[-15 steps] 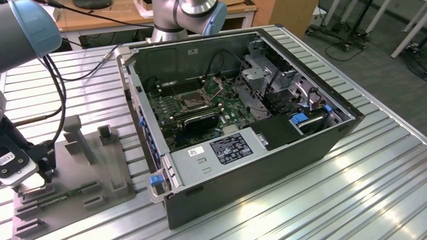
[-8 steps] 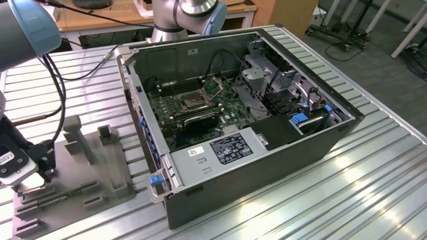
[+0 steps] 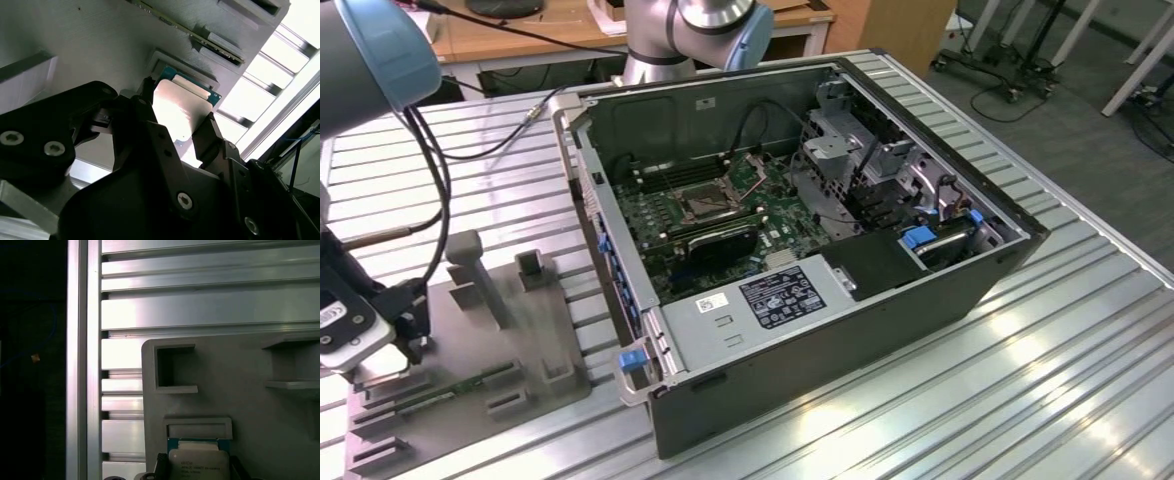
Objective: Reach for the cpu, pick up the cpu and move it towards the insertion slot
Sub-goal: 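Pick up the cpu and move it towards the insertion slot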
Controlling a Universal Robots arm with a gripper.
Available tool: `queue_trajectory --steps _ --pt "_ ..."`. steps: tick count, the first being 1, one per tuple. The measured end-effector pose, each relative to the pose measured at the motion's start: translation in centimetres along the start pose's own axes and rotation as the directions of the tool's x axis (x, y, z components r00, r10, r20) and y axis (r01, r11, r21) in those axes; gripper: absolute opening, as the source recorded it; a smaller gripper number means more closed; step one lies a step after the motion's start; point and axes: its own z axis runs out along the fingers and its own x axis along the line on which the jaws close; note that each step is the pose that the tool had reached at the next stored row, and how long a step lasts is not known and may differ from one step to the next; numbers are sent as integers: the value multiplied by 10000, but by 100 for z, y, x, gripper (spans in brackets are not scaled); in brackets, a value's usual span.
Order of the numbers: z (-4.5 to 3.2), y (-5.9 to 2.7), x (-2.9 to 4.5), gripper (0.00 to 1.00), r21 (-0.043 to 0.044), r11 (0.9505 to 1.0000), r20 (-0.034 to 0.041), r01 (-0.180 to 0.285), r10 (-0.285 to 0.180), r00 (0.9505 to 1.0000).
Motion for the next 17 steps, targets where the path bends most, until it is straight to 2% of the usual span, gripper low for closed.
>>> queue_trajectory --steps 17 --pt "-55 0 0 55 -2 10000 2 0 0 10000"
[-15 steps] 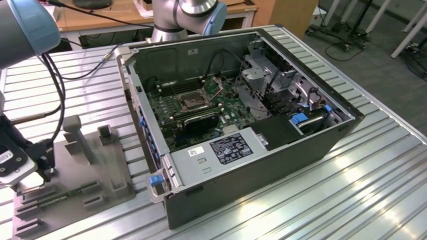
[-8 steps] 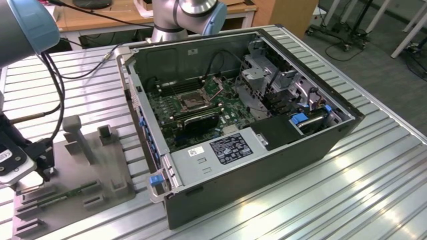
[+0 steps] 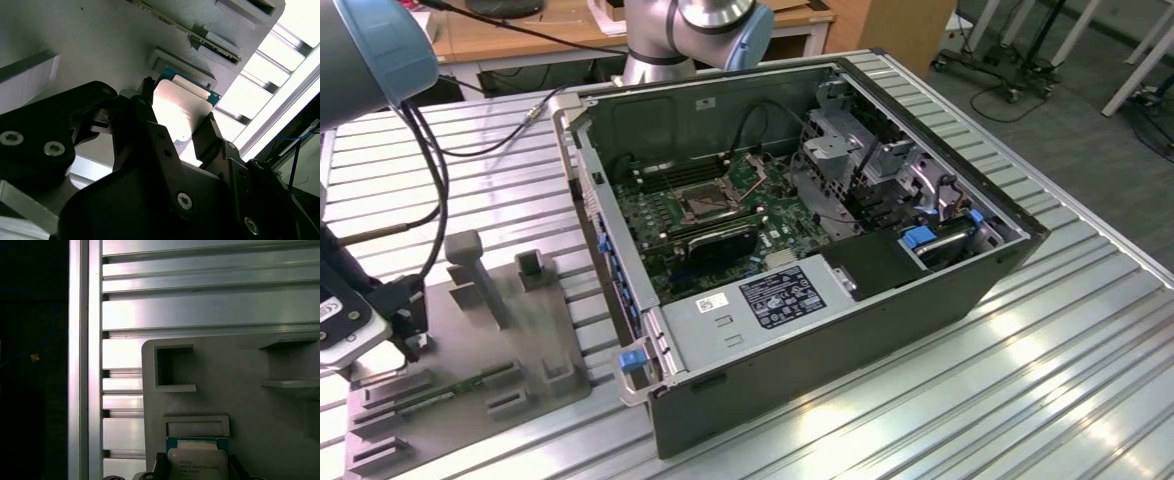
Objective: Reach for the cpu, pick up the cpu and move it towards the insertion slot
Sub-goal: 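Pick up the cpu and move it towards the insertion slot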
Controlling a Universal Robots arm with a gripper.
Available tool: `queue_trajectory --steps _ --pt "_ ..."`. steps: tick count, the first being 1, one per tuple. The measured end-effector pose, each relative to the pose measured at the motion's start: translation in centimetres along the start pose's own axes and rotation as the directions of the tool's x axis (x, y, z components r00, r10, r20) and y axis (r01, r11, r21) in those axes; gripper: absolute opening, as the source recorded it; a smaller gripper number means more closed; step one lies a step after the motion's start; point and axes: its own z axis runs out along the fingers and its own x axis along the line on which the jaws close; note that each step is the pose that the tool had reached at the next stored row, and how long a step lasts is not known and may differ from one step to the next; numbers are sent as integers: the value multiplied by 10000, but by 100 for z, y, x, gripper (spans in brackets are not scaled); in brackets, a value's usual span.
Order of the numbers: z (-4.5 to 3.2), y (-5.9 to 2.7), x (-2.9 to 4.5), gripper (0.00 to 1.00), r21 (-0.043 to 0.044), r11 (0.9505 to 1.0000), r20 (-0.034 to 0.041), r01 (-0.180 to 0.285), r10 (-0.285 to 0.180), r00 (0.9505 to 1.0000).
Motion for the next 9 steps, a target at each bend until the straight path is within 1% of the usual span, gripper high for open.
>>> queue_trajectory --steps 9 --pt "-21 0 0 55 1 10000 -1 0 0 10000"
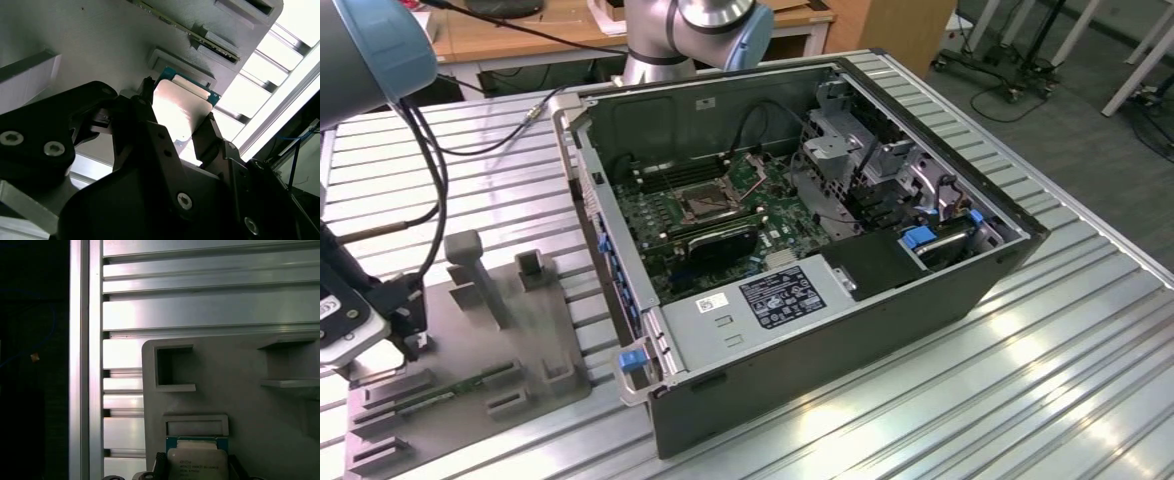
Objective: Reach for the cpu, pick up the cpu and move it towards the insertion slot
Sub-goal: 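Pick up the cpu and move it towards the insertion slot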
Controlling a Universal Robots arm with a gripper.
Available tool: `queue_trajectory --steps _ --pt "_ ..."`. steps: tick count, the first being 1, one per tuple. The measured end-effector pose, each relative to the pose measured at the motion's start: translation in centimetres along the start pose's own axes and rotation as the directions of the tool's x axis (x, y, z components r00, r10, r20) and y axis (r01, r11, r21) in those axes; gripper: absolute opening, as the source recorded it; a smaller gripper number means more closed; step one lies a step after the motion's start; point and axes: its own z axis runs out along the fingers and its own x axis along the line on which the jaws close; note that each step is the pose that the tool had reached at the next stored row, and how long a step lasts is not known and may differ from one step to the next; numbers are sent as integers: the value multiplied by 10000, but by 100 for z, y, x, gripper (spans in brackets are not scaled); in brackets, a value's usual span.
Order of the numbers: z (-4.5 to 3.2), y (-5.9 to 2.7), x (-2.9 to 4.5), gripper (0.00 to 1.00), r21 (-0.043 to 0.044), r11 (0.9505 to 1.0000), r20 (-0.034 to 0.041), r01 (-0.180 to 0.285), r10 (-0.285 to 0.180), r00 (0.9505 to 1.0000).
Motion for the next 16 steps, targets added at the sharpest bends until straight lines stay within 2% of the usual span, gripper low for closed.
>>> queue_trajectory --steps 16 --pt "-51 0 -1 55 0 10000 1 0 0 10000"
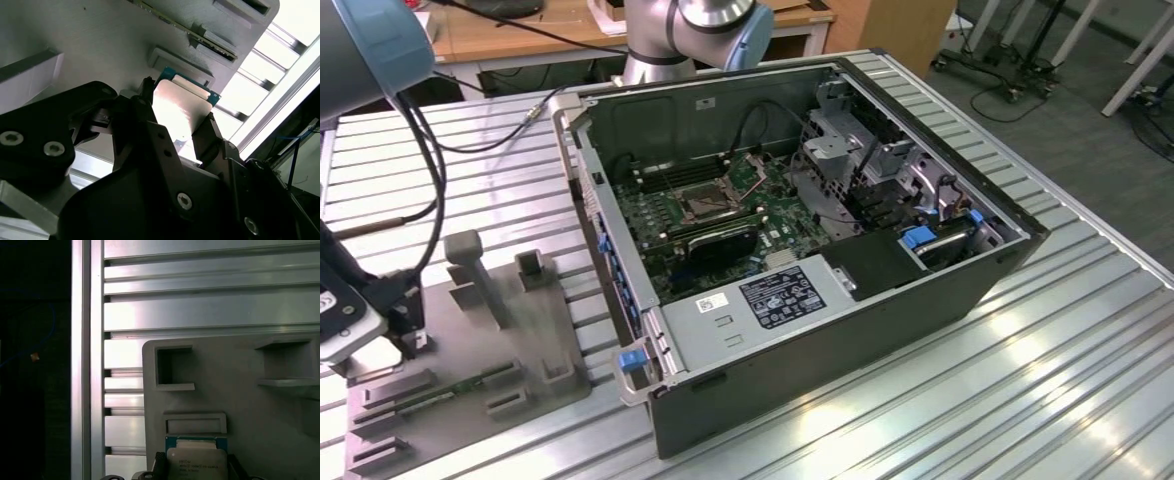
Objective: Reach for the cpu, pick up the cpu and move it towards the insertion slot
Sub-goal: 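Pick up the cpu and move it towards the insertion slot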
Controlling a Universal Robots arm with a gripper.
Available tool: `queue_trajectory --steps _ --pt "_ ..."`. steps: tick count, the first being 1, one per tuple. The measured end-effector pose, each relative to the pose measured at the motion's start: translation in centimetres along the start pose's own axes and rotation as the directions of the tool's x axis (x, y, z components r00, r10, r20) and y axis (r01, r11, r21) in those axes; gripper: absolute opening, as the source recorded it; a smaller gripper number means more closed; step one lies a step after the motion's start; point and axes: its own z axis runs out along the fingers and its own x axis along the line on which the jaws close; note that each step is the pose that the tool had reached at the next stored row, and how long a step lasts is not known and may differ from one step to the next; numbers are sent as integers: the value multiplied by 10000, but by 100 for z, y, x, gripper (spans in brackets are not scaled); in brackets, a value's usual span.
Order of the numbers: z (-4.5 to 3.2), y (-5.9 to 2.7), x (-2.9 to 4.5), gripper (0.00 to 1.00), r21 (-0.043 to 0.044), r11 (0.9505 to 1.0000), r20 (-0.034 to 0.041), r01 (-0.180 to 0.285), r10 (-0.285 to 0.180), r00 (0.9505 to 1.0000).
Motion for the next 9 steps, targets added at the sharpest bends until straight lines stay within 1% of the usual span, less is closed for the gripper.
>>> queue_trajectory --steps 9 --pt "-32 0 0 55 0 10000 0 0 0 10000"
